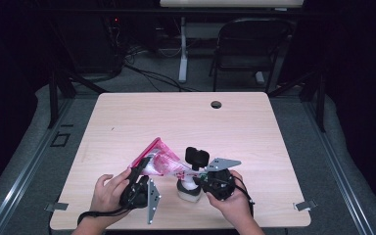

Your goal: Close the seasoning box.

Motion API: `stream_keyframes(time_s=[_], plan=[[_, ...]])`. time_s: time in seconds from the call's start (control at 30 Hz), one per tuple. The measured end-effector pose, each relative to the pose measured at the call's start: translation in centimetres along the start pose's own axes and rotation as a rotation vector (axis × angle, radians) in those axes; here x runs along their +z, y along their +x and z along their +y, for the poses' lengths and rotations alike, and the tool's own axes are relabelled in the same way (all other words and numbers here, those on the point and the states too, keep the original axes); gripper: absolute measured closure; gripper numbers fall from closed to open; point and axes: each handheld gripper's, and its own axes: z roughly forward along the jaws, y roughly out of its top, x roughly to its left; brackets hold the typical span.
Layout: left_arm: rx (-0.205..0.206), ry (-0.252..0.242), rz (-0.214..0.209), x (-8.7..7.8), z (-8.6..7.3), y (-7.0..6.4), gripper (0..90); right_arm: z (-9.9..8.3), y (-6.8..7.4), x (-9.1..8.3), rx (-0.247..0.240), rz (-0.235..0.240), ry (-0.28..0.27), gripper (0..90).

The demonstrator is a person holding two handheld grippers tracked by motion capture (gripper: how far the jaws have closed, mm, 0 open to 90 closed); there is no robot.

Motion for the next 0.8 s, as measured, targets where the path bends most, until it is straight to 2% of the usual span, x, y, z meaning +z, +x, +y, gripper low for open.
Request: stream_keyframes(time_s=[0.23, 0.8], plan=[[-0.046, 0.001, -0.033, 0.2, -0.4, -0.2, 71.1, 0.0, 0.0, -0.1, 0.0, -0.005, -0.001, 90.0], [-0.103, 0.013, -0.097, 0.9, -1.6, -0.7, 71.2, 0.2, 0.2, -0.3, -0.015, -0.01, -0.009, 90.0]])
